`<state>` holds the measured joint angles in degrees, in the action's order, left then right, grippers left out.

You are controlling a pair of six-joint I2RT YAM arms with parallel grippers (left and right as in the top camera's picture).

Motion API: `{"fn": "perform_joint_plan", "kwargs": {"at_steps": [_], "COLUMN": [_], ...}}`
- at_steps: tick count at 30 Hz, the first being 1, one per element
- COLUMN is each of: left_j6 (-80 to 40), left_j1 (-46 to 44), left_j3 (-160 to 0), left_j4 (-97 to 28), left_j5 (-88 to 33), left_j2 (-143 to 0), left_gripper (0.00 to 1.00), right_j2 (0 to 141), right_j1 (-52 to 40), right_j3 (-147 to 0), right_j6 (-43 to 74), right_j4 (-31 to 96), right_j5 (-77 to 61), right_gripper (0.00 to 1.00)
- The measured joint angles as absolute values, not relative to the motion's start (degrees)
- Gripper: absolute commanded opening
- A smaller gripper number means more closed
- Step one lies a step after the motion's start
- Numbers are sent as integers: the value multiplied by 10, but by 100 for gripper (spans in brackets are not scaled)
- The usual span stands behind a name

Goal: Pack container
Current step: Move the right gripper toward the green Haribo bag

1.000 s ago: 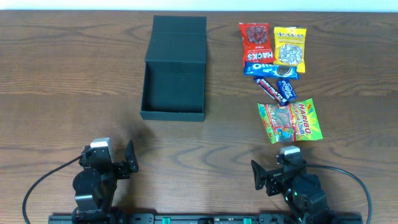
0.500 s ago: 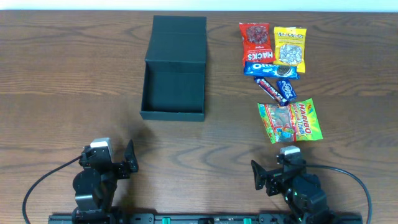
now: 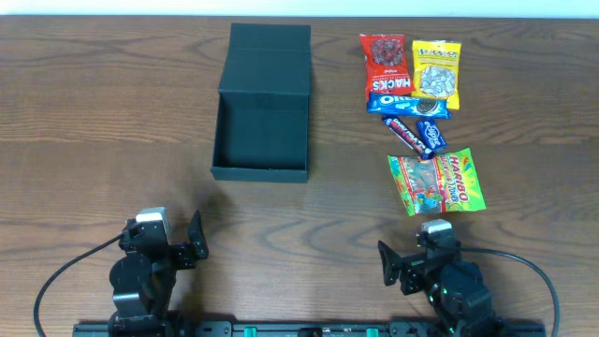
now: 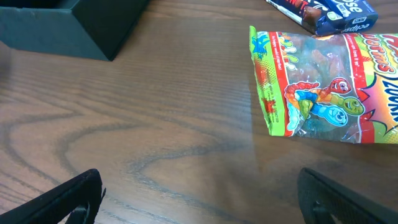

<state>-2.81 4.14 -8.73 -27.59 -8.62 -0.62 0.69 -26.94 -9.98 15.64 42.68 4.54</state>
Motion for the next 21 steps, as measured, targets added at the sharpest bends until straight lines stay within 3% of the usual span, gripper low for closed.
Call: {"fn": "perform_joint_plan", "kwargs": {"at_steps": [14, 18, 21], "left_j6": [-28, -28, -28], "left_j1": [41, 41, 41], "left_j3": [-87, -87, -87], "left_j4": [-276, -276, -276], "left_j5": [-86, -86, -86], "left_j2": [-6, -6, -6], "left_gripper": [95, 95, 95], "right_j2": [7, 7, 7], "right_j1": [-269, -269, -269], "right_j3": [-97, -96, -96], "right_j6": [162, 271, 354], "right_j4": [387, 296, 303], "right_j5": [48, -12, -67], "right_gripper": [99, 99, 99]}}
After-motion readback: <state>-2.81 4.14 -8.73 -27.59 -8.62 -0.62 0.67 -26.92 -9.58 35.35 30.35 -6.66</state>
